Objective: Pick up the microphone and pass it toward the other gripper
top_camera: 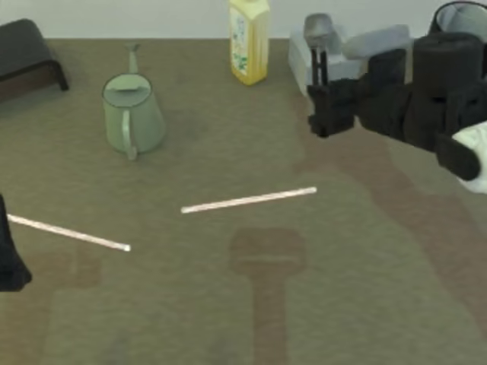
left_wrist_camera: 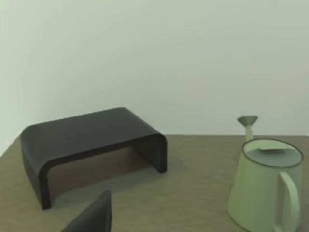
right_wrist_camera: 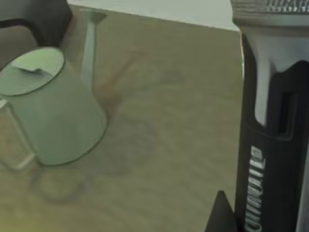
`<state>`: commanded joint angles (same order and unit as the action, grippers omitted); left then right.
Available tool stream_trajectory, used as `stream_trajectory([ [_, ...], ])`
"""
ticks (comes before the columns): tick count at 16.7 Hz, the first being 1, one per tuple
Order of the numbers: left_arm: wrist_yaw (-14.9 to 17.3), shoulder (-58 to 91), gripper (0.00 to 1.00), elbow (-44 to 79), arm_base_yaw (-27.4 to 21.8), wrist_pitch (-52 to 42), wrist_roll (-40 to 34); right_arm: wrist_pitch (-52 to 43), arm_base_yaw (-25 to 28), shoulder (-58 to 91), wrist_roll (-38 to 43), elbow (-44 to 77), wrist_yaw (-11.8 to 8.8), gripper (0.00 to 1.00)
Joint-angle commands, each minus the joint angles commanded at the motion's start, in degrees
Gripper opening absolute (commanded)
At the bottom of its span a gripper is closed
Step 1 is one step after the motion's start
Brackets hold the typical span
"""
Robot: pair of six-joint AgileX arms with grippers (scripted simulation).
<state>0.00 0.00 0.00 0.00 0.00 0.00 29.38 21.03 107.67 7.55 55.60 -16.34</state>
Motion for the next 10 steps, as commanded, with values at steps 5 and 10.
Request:
stream_trajectory([
  [5,0.0,0.0,1.0,0.0,0.0,0.0,0.0,17.76,-0.37,-6.7,-5.27,-5.63,-5.8,0.0],
  [10,0.0,0.0,1.0,0.0,0.0,0.0,0.0,21.28,-0.51,-8.72,-6.56,-6.9,-7.05,0.0],
])
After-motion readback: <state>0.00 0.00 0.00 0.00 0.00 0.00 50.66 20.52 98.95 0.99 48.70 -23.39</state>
